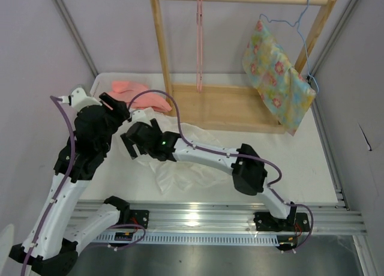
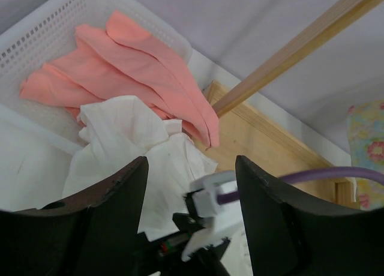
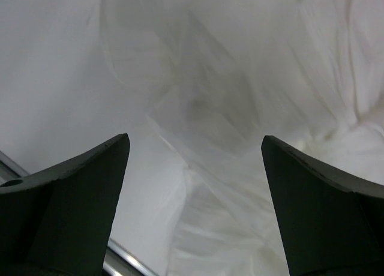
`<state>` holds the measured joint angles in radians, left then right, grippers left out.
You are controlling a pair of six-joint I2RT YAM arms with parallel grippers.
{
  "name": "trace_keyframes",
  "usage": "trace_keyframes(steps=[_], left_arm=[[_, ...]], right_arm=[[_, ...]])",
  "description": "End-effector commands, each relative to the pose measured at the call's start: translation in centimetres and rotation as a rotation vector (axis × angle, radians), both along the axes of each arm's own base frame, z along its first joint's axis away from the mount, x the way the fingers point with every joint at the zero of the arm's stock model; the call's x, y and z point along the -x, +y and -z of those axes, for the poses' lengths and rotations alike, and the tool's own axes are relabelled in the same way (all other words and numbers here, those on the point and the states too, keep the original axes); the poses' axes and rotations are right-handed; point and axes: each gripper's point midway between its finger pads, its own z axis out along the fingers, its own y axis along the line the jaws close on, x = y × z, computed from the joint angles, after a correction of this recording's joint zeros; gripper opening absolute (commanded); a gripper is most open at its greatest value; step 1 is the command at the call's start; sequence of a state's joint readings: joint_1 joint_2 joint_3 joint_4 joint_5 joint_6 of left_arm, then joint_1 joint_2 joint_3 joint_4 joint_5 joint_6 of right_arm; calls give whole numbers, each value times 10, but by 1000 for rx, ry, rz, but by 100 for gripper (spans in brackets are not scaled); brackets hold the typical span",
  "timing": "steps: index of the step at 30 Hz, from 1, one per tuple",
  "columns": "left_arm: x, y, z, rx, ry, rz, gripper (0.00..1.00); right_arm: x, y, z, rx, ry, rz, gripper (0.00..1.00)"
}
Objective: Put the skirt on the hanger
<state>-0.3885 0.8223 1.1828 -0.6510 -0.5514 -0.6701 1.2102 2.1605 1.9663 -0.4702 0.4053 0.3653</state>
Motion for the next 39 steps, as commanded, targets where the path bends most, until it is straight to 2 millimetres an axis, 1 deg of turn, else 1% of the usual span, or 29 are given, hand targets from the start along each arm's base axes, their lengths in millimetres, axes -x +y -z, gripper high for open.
trace_keyframes(steps=[1, 2, 3, 6, 7, 9, 10, 12, 14, 15, 16, 18, 19, 20, 21, 22, 23, 24, 25, 26, 27, 28, 29, 32, 33, 35, 36, 38, 39], left_arm=[[2, 10, -16, -40, -20, -11, 66], [1, 9, -21, -42, -29, 4, 66], [0, 9, -21, -46, -24, 7, 66], [-2, 6, -26, -52, -29, 23, 66], [-3, 6, -27, -54, -33, 27, 66], [-4, 5, -25, -62, -25, 35, 66], [-4, 5, -25, -63, -27, 37, 66], [-6, 3, -17, -62, -16, 49, 66], [-8, 1, -13, -54, -17, 58, 65], [-9, -2, -11, -48, -20, 69, 65], [-10, -3, -11, -45, -22, 75, 64], [-12, -7, -5, -35, -13, 94, 64], [-13, -10, 4, -37, 4, 103, 63], [-14, -12, 7, -31, 9, 113, 62], [-16, -15, 9, -26, 9, 123, 61], [-17, -20, 21, -25, 36, 147, 60], [-17, -22, 26, -14, 43, 157, 60], [-18, -26, 27, -5, 37, 174, 60], [-18, -33, 47, 1, 77, 207, 59], [-18, -36, 52, 12, 81, 220, 59], [-18, -39, 62, 21, 94, 234, 58], [-18, -43, 66, 32, 98, 248, 57], [-16, -50, 86, 39, 139, 284, 57], [-15, -59, 100, 59, 164, 330, 55], [-14, -62, 116, 59, 192, 338, 55], [-13, -68, 132, 51, 230, 363, 55], [-13, -70, 139, 46, 247, 371, 55], [-11, -79, 155, 31, 288, 395, 55], [-9, -85, 160, 16, 299, 411, 55]], right_arm=[[-4, 11, 14, 78, -15, 45, 98], [-13, 15, 3, 62, -42, 76, 97], [-19, 15, 19, 89, -34, 97, 95], [-26, 14, 19, 89, -35, 119, 72], [-28, 13, 16, 83, -44, 129, 54], [-31, 6, 10, 82, -59, 144, 37], [-32, 3, 10, 81, -59, 150, 25], [-38, -9, 16, 104, -46, 164, 13], [-42, -22, 5, 94, -46, 187, 0], [-42, -32, 16, 119, -40, 196, 0], [-41, -39, -3, 87, -52, 203, 0], [-43, -51, -12, 61, -56, 216, 0], [-40, -62, -2, 88, -48, 223, 0], [-39, -70, -21, 53, -55, 234, 0], [-40, -78, -25, 42, -53, 246, 0], [-39, -89, -17, 54, -44, 255, 0], [-37, -99, -37, 9, -47, 259, 0], [-41, -108, -42, -6, -47, 275, 0], [-39, -120, -33, 9, -35, 279, 0], [-40, -130, -35, 6, -30, 292, 0], [-38, -141, -50, -27, -37, 303, 0], [-43, -154, -52, -37, -36, 326, 0], [-38, -168, -51, -45, -21, 323, 0], [-41, -196, -48, -64, -3, 348, 0], [-37, -207, -33, -38, 14, 350, 0], [-36, -225, -37, -50, 10, 373, 0], [-33, -235, -23, -21, 25, 383, 0], [-31, -248, -18, -13, 34, 399, 0], [-31, -263, -5, 20, 47, 424, 0]])
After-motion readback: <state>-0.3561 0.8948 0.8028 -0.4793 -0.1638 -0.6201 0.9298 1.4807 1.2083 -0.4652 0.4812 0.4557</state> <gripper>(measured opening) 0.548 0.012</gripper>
